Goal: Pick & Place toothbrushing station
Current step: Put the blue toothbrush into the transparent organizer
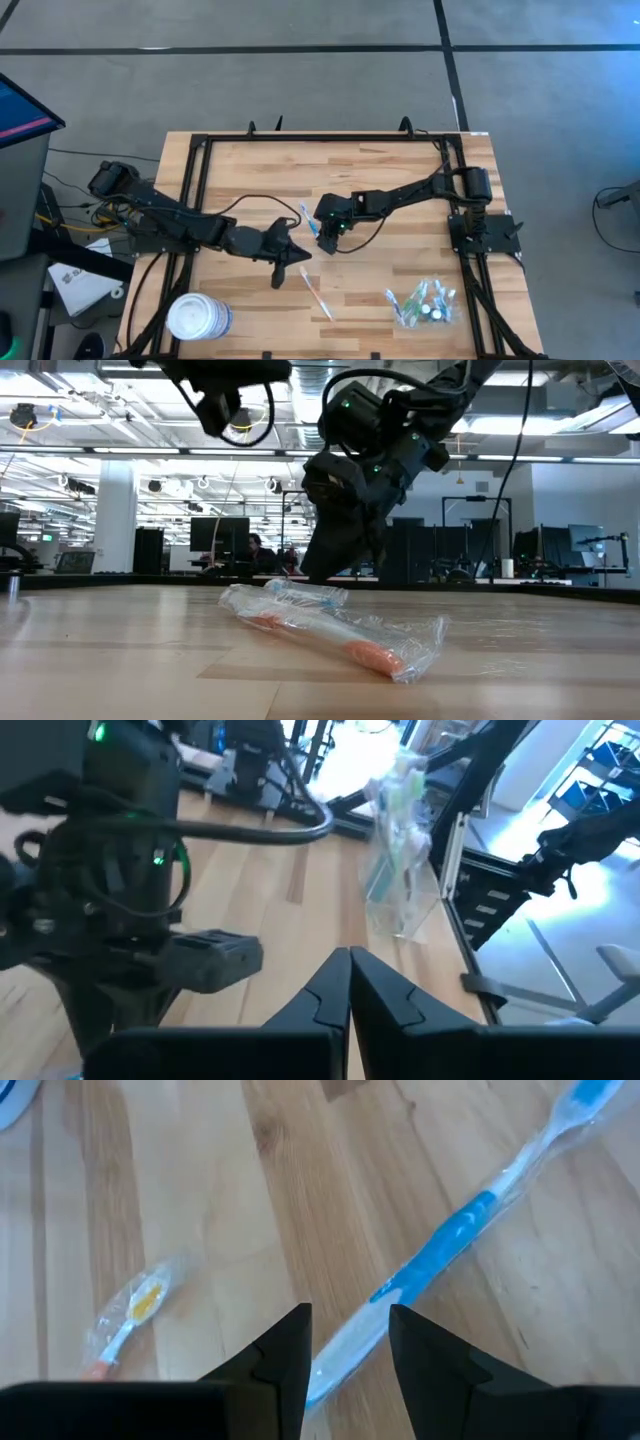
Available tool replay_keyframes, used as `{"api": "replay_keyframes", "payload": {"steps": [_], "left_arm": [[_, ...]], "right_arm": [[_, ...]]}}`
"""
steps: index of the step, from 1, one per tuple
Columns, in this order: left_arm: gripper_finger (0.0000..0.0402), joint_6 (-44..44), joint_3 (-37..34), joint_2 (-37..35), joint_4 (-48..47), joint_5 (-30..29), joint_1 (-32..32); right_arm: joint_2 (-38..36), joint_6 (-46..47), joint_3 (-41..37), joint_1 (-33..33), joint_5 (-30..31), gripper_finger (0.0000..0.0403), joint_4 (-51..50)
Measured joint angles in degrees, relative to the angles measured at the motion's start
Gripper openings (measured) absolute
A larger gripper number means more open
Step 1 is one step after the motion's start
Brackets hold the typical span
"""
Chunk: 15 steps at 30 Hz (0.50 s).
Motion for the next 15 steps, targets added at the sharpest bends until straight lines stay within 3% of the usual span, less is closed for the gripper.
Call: {"api": "replay_keyframes", "payload": {"steps": [15], "left_arm": [[0.0,0.11,-2.56,-2.1,0.65,-4.82,-2.72]], "right_arm": [[0.16,1.36,0.58,-2.51,0.85,0.0127,1.19]]}}
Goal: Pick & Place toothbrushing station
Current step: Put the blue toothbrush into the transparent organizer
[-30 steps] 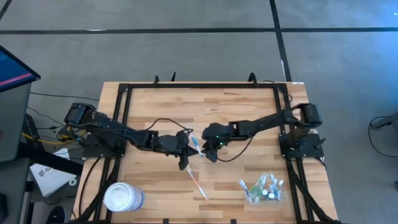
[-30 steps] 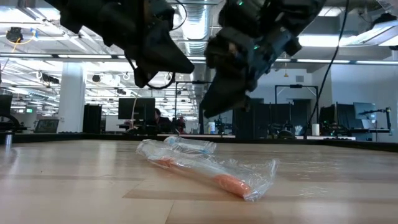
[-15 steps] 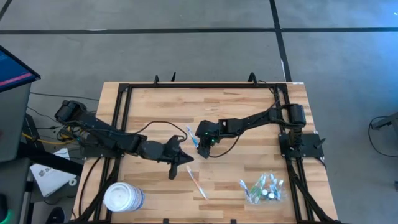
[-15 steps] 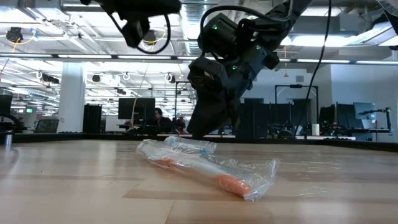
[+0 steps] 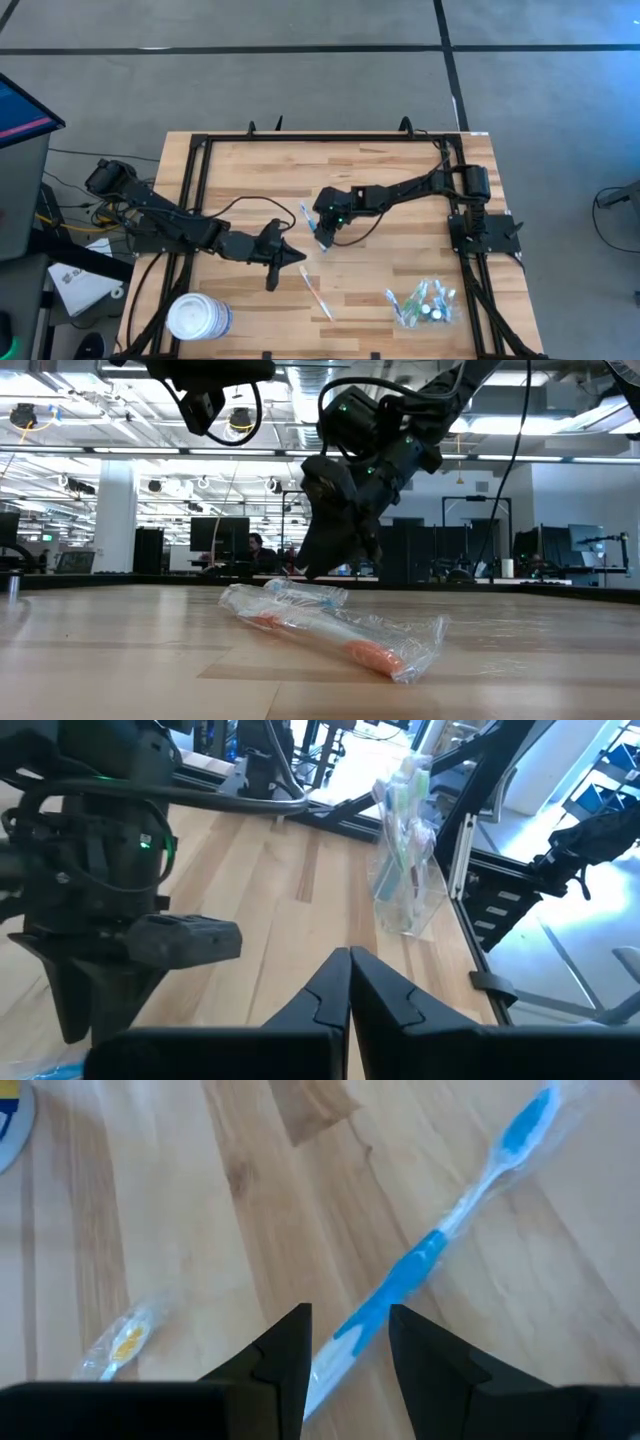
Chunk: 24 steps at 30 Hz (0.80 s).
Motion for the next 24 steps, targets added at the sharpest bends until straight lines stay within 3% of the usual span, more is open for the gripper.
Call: {"api": "replay_keyframes", "payload": {"steps": [24], "left_arm": [[0.0,0.06,-0.02,0.0,1.34,0.04,0.0]], "right_arm": [[2.86,0.57,3.43,-0.16,1.55,0.0127,-0.49]]}}
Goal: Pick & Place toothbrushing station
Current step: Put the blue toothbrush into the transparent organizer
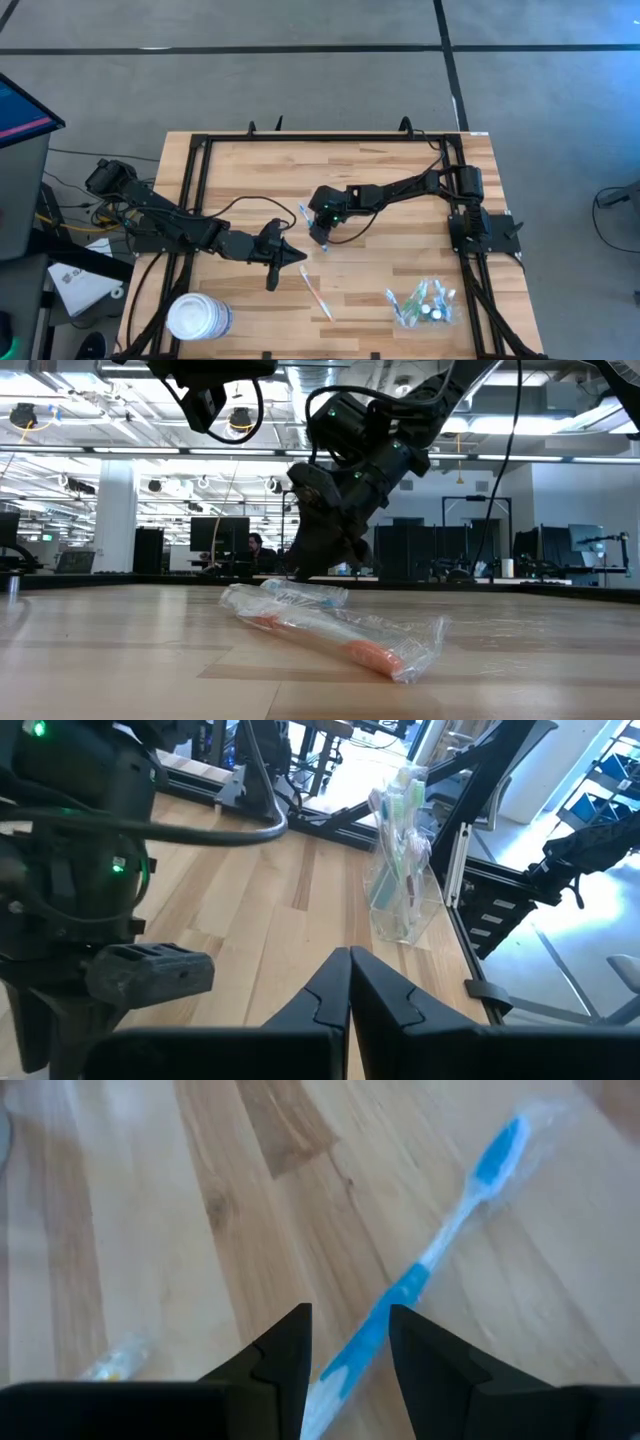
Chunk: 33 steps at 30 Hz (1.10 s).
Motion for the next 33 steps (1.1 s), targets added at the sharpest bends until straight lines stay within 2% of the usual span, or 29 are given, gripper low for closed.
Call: {"api": "replay_keyframes", "payload": {"steps": [33], "left_arm": [[0.0,-0.06,0.0,0.02,-0.02,0.19,0.0]], "right_arm": [[-0.02,-0.63,-0.08,-0.37,2.95,0.0127,-4.08]]}}
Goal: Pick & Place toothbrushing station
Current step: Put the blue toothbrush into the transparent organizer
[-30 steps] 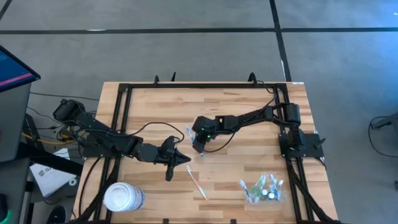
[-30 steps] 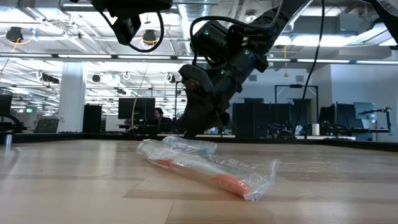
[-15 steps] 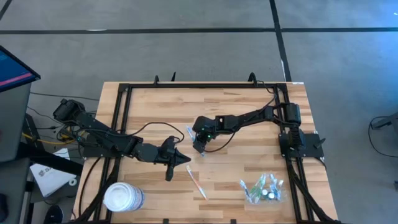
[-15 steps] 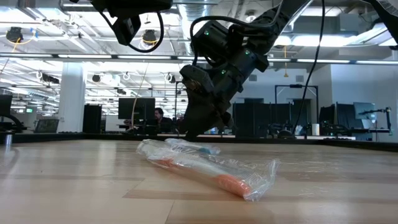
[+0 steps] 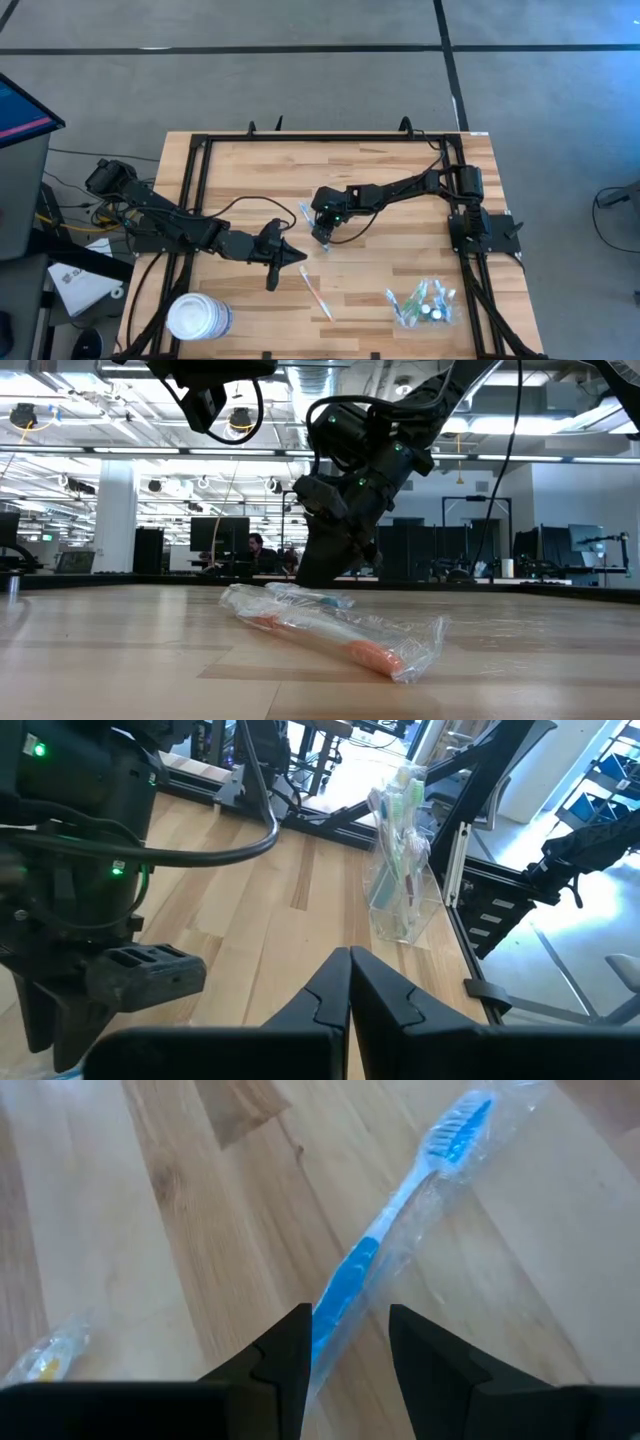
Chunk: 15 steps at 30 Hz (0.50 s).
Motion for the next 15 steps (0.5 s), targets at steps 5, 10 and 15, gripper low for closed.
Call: {"api": "replay_keyframes", "payload": {"steps": [5,10,15], "left_arm": [[0.0,-0.02,0.0,0.0,0.0,-0.21,0.0],[0.0,-0.02,0.0,0.0,0.0,-0.21,0.0],[0.0,-0.02,0.0,0.0,0.0,-0.19,0.0]], "right_arm": [[0.0,0.0,0.0,0.4,-0.01,0.0127,0.25],[0.0,0.0,0.0,0.83,0.0,0.0127,0.24],[0.0,-0.59,0.0,0.74,0.09,0.0127,-0.7]]}}
